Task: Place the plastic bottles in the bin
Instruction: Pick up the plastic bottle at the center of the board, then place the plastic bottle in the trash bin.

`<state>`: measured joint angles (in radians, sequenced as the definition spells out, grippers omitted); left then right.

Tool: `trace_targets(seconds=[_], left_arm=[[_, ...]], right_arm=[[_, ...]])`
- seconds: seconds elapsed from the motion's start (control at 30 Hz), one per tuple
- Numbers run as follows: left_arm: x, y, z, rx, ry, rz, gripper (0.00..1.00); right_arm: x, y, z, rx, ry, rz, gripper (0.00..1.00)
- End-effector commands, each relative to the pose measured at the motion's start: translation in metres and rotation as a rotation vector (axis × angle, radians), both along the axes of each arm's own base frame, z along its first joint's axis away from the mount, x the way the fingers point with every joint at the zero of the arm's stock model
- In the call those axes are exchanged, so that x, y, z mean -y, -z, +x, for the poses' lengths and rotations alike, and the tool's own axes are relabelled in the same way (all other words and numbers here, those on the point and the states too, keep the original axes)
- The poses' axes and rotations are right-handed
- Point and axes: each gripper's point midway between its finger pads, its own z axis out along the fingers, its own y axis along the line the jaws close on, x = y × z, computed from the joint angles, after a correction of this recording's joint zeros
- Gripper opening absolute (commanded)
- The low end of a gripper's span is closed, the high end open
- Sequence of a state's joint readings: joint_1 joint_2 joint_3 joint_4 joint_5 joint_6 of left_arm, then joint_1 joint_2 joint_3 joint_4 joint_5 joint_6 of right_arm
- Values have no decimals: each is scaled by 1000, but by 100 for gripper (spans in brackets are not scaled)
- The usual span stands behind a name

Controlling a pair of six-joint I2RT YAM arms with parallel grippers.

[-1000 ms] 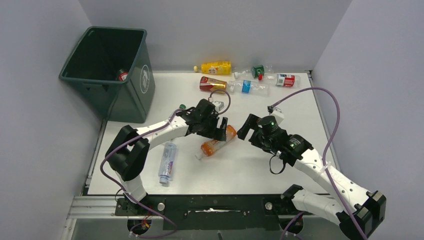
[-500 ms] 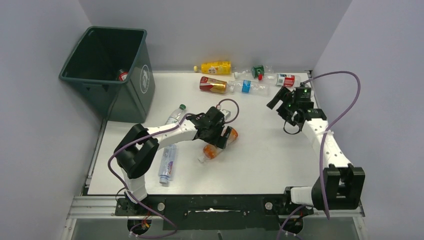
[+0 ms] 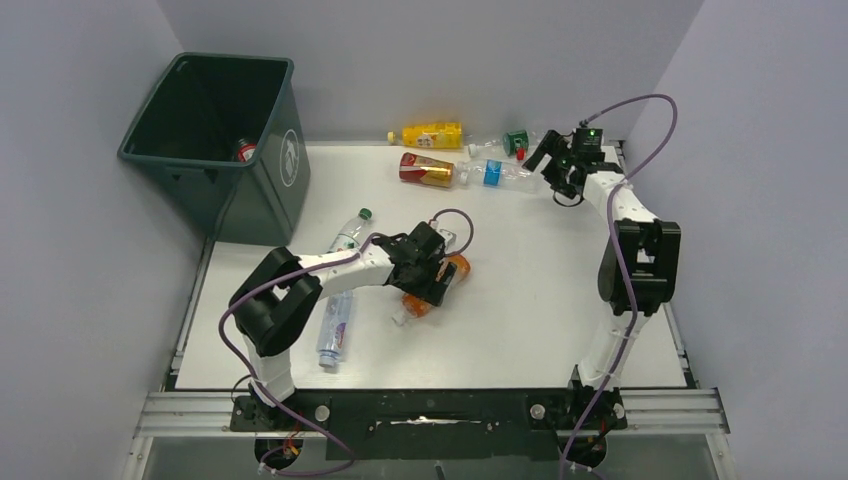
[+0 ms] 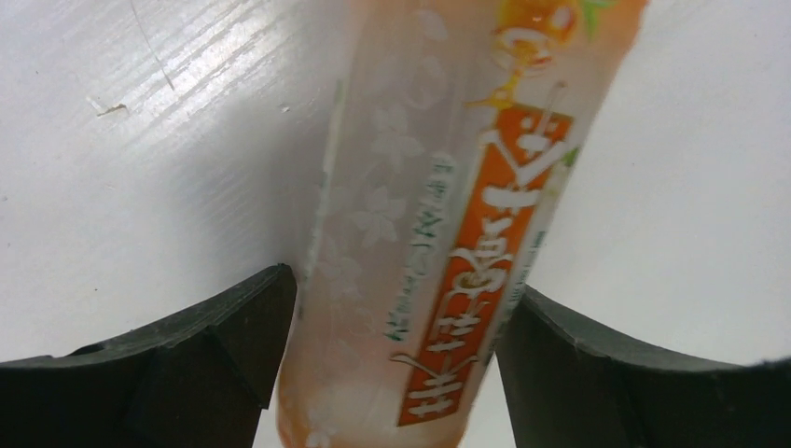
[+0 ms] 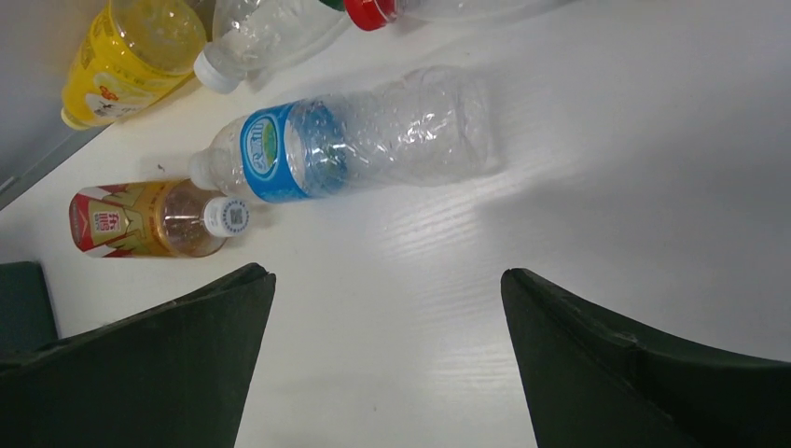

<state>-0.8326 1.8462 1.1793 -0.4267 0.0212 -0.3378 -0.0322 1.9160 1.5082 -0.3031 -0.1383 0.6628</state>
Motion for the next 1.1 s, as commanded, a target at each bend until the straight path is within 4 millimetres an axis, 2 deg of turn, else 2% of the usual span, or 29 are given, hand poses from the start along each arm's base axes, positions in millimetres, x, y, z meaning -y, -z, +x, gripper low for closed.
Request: trace_targets(seconds=[0.0,0.1,0.17,0.23,0.33,0.43,0.5,0.57,0.67,0.8,0.93,1.0,1.07], left_arm=[[-1,-1,0,20,22,7,70],[-1,-20,2,38,18,-27,59],[0,-47,10,64,-1,-66,58],[-2,-83,20,89,-27,-114,58],[-9,-146,50,160,-79,-210,58],[-27,-207,82,238,-130,-275,58],[-47,-245,104,299,-174,-310,58],[-72,-283,126,371,-227,-354,58],[-124,-337,161,515,-338,-415,58],[-196,-391,195,701,-467,-473,58],[-256,-420,214,839,-559,-467,59],[-288,-426,223,882,-613,-457,59],[-313,-429,231,910,-656,-447,59]], right_arm=[[7,-34,42,151,-26,-62,98],[7,-34,56,206,-57,-94,98],[7,-39,62,253,-72,-112,98],[5,-45,69,296,-93,-126,98],[1,-49,81,324,-129,-157,98],[-2,-48,93,341,-157,-183,98],[-5,-45,101,347,-179,-185,99],[-8,-41,107,349,-202,-181,99],[-13,-37,114,360,-231,-180,100],[-20,-36,124,376,-256,-173,99],[-29,-33,132,382,-279,-171,99],[-35,-29,135,378,-289,-171,99],[-41,-23,137,370,-298,-170,99]])
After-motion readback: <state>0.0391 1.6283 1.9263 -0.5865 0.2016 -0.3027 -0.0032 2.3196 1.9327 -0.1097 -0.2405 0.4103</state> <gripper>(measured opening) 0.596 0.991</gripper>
